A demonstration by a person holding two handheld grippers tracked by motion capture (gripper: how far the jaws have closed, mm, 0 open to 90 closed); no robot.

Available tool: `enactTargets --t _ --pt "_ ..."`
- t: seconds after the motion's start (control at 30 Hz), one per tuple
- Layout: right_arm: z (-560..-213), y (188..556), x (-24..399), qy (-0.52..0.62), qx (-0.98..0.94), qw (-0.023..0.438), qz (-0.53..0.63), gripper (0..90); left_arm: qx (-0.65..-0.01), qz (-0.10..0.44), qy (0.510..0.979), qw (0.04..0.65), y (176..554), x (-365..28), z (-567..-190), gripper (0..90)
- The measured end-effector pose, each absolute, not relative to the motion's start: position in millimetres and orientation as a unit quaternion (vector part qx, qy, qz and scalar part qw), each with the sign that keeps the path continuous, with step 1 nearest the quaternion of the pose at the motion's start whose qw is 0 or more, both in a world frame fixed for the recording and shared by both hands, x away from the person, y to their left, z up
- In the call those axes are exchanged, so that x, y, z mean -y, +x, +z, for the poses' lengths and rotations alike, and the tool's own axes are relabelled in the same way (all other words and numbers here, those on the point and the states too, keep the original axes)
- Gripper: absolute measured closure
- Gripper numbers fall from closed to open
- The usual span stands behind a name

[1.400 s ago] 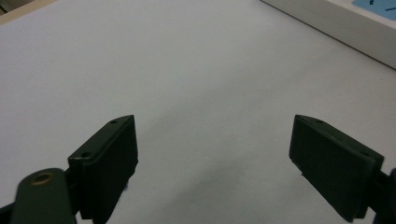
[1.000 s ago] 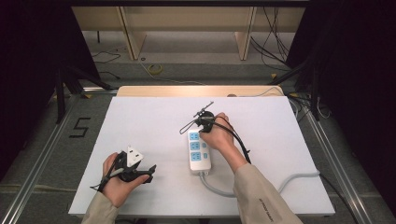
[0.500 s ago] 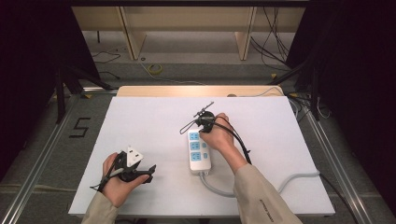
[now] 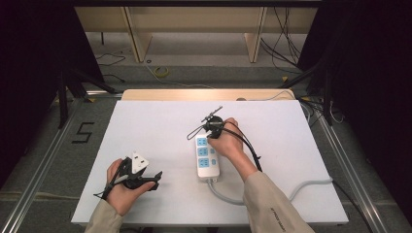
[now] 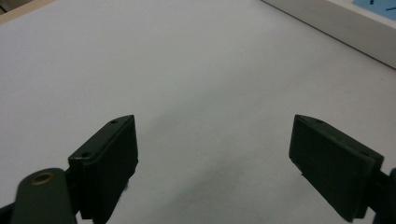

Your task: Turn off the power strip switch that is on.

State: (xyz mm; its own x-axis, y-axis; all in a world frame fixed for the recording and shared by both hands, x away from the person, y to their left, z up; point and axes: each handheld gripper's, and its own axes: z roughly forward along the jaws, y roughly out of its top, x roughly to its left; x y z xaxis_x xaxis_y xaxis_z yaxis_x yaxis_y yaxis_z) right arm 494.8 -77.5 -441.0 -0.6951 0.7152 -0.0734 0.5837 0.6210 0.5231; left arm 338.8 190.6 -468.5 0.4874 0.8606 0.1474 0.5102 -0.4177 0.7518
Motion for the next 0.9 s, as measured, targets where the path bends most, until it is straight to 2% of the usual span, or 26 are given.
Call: enactTargets --t 0.67,0.9 --pt "-432 488 95 0.364 -0.887 0.14 0.246 90.0 -0.433 0.269 0.796 0.327 339 -191 -469 15.3" --pt "-428 482 118 0.376 -0.878 0.139 0.262 85.8 -0.434 0.268 0.797 0.323 338 -192 -469 15.3"
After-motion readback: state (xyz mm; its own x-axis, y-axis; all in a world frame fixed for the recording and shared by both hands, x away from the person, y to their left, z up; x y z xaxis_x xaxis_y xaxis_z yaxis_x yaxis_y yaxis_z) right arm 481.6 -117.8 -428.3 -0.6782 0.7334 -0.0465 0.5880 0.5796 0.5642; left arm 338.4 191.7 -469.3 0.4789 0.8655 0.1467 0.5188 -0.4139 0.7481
